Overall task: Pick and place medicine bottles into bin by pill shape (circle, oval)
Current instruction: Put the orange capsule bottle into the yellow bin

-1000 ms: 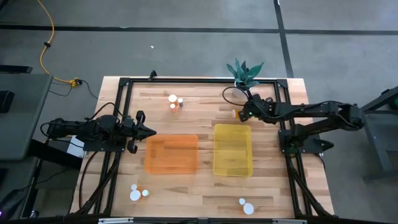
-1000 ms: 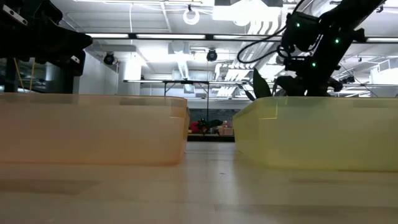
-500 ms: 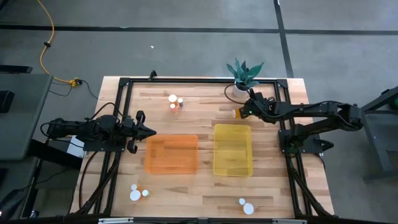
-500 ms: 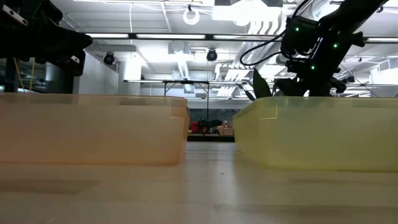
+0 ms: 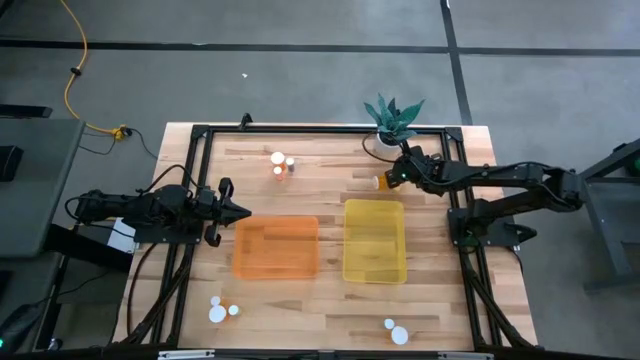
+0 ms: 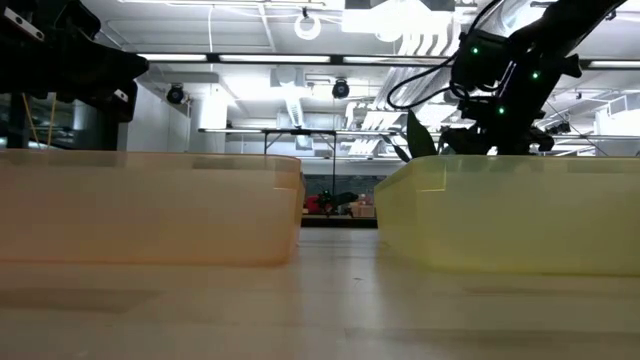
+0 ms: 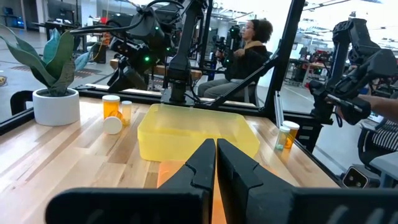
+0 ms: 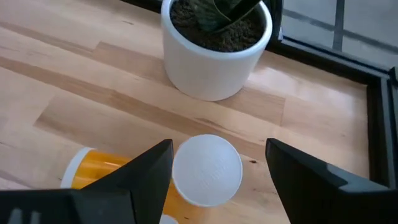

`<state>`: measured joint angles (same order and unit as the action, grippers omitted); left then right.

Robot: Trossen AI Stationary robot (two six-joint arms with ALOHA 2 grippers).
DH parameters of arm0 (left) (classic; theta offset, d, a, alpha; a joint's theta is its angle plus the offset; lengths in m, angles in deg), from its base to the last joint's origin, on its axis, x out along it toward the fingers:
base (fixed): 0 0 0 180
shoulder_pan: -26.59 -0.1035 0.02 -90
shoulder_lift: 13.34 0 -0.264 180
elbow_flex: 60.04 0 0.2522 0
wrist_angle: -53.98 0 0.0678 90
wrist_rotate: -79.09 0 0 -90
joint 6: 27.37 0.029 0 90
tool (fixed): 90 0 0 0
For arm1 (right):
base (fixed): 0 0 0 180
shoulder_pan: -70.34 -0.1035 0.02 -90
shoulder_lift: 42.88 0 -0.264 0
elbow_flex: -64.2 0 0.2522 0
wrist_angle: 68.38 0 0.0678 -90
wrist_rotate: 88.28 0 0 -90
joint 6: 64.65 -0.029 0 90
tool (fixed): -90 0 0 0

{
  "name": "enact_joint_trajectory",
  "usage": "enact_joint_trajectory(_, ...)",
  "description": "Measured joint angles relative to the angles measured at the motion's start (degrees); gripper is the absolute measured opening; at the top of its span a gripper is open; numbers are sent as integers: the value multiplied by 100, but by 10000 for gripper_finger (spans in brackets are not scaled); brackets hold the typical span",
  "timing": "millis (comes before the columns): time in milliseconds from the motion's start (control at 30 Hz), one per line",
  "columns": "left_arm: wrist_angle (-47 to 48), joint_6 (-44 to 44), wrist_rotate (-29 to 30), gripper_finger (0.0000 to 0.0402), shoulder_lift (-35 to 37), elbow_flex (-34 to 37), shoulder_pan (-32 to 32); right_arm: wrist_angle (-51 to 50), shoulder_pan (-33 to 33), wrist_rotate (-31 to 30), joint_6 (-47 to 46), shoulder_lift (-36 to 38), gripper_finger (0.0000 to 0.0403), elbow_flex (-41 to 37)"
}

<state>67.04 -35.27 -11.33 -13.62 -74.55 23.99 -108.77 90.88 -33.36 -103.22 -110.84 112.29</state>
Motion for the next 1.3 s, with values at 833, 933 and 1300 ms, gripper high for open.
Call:
enact_joint_trajectory(833,1,0,0,5,2,0,-1,142,262,510,-255,-558,284,0)
enact_joint_trajectory(933,1,0,0,5,2,0,0,201,318,517,-239,-652,284,0)
enact_joint_trajectory(1300,1,0,0,5,2,0,-1,256,387,571,-147,-704,250,0)
